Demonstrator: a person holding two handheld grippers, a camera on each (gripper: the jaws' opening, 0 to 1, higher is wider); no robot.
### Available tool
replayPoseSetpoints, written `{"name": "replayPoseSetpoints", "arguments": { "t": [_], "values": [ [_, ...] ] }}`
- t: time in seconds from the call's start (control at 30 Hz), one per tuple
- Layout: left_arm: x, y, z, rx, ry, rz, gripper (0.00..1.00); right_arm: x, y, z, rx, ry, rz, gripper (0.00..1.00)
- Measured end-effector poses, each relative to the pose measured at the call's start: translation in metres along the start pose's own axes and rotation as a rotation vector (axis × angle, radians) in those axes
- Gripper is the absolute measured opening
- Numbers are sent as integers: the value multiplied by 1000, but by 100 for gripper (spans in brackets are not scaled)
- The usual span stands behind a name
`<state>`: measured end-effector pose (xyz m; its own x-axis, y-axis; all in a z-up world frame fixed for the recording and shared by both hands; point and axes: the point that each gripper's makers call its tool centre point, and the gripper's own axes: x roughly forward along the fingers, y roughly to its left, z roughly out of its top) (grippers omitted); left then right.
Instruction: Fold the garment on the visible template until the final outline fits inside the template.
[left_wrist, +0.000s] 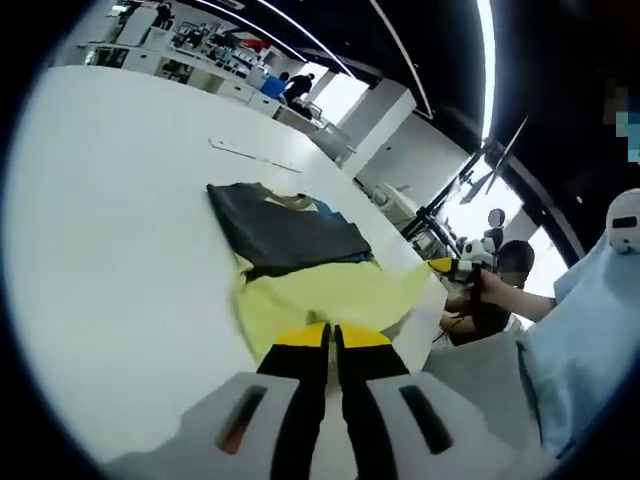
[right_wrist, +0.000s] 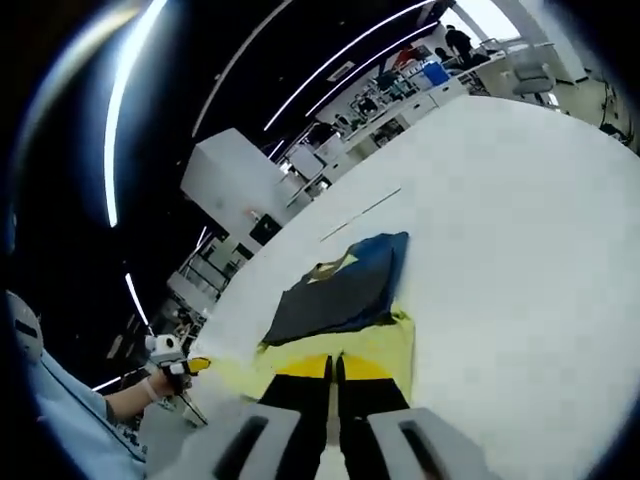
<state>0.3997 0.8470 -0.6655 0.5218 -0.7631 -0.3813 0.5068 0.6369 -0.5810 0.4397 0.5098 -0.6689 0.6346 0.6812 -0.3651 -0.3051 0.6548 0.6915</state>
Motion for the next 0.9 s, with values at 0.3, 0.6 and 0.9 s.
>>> {"name": "replayPoseSetpoints", "arguments": {
  "t": [0.3,0.6,0.9],
  "values": [
    [17,17,37,45,-32,27,0,28,2,48,-24,-64,31,0],
    [29,38,73,91,-66,65,0,51,3,80,-65,-94,43,0],
    [42,60,105,78,-138,106,0,70,1,106,-165,-118,15,0]
  ]
}}
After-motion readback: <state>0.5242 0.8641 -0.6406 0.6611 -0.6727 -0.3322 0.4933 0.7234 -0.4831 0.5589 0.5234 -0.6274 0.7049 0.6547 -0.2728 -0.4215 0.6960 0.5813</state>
